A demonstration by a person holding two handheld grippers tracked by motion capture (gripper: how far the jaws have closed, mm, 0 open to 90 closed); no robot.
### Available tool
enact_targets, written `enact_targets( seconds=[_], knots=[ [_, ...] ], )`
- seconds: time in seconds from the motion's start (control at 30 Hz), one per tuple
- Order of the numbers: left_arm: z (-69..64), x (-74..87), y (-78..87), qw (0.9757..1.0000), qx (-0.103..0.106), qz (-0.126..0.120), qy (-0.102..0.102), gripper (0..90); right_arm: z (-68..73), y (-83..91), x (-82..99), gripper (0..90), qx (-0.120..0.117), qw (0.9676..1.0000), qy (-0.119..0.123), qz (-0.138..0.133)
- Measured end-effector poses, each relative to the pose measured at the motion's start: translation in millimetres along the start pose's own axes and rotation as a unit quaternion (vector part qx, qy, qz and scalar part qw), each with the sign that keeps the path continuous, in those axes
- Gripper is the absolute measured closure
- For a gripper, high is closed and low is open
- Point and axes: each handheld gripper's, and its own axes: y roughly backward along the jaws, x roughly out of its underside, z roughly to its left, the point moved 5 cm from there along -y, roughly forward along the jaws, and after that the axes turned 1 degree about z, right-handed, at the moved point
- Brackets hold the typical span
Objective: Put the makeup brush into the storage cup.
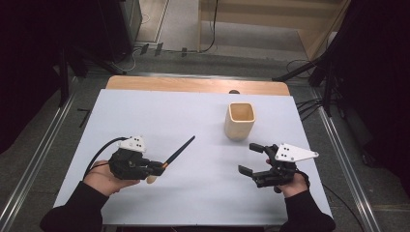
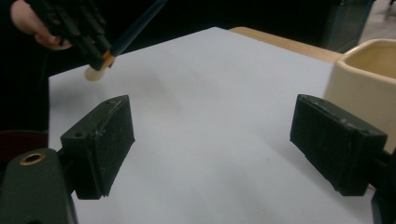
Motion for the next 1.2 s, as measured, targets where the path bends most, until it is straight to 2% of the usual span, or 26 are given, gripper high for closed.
enact_targets(
  seconds=[0.07,0.1,0.13,0.3,0.33,0.5,0.53,0.57,0.6,0.63,0.67,0.73,0.8,0.83,0.87,0.9,0.93,0.97,1.0,1.07,1.1,1.13,1.17,1.2],
  knots=[
    [-1.0,-0.8,-2.8,0.9999,0.005,0.009,-0.008,77.7,3.5,-2.8,0.3,14.3,-0.013,0.9998,0.01,0.008],
    [-2.0,-2.5,-6.0,0.9997,0.004,0.021,-0.014,77.6,5.9,-6.1,-0.3,14.2,-0.016,0.9996,0.019,0.011],
    [-2.0,-2.5,-6.0,0.9997,0.004,0.021,-0.014,77.6,5.9,-6.1,-0.3,14.2,-0.016,0.9996,0.019,0.011],
    [-7.3,-7.6,-8.1,0.9977,0.004,0.052,-0.043,77.6,7.9,-13.7,-6.6,14.2,0.003,0.9999,0.014,0.006],
    [-7.1,-10.1,-8.8,0.9966,0.004,0.061,-0.054,77.6,9.5,-14.4,-10.2,14.2,0.003,0.9998,0.022,-0.001],
    [-6.0,-16.8,-10.2,0.9962,0.007,0.065,-0.058,77.7,13.2,-16.2,-16.3,14.1,-0.004,0.9995,0.029,-0.008],
    [-6.0,-19.8,-11.9,0.995,0.007,0.073,-0.067,77.7,15.4,-17.6,-17.3,14.1,-0.009,0.9994,0.035,-0.004],
    [-6.0,-19.8,-11.9,0.995,0.007,0.073,-0.067,77.6,16.8,-18.6,-18.0,14.1,-0.014,0.9991,0.04,-0.001],
    [-6.3,-21.1,-13.3,0.9939,0.005,0.081,-0.074,77.6,16.8,-18.6,-18.0,14.1,-0.014,0.9991,0.04,-0.001],
    [-7.6,-23.6,-16.0,0.9915,0.005,0.097,-0.086,77.7,19.6,-20.9,-19.5,14.1,-0.021,0.9985,0.05,0.007],
    [-7.6,-23.6,-16.0,0.9915,0.005,0.097,-0.086,77.7,19.6,-20.9,-19.5,14.1,-0.021,0.9985,0.05,0.007],
    [-9.8,-26.3,-18.5,0.9894,0.005,0.109,-0.095,77.7,24.4,-25.1,-21.9,13.9,-0.033,0.9977,0.057,0.02],
    [-12.7,-29.9,-21.4,0.9858,0.011,0.126,-0.111,77.7,28.1,-28.7,-23.7,13.6,-0.041,0.9966,0.067,0.025],
    [-12.7,-29.9,-21.4,0.9858,0.011,0.126,-0.111,77.6,28.1,-28.7,-23.7,13.6,-0.041,0.9966,0.067,0.025],
    [-13.6,-30.6,-22.6,0.984,0.012,0.133,-0.118,77.6,29.9,-30.3,-24.4,13.6,-0.052,0.9956,0.073,0.03],
    [-15.5,-31.8,-24.6,0.9812,0.013,0.142,-0.129,77.7,33.4,-34.5,-25.9,14.1,-0.064,0.9937,0.086,0.034],
    [-15.5,-31.8,-24.6,0.9812,0.013,0.142,-0.129,77.6,34.9,-37.2,-26.8,14.1,-0.071,0.9929,0.089,0.036],
    [-15.8,-32.7,-25.0,0.9794,0.014,0.147,-0.138,77.6,34.9,-37.2,-26.8,14.1,-0.071,0.9929,0.089,0.036],
    [-16.5,-33.7,-26.0,0.9786,0.016,0.15,-0.14,77.7,36.3,-39.7,-27.4,14.1,-0.077,0.9922,0.09,0.04],
    [-17.2,-34.9,-26.5,0.9757,0.018,0.158,-0.151,77.7,40.6,-48.3,-28.5,14.1,-0.093,0.9896,0.091,0.061],
    [-17.7,-35.7,-26.6,0.9743,0.022,0.164,-0.152,77.7,40.6,-48.3,-28.5,14.1,-0.093,0.9896,0.091,0.061],
    [-17.9,-36.9,-26.5,0.9726,0.022,0.167,-0.161,77.7,41.7,-51.3,-28.5,14.1,-0.099,0.9883,0.094,0.068],
    [-18.9,-37.7,-26.8,0.9722,0.024,0.17,-0.159,77.7,43.0,-54.3,-28.4,14.2,-0.104,0.9873,0.094,0.076],
    [-19.2,-38.9,-27.1,0.9701,0.025,0.174,-0.167,77.7,43.6,-57.2,-28.2,14.5,-0.106,0.9864,0.095,0.082]
  ],
)
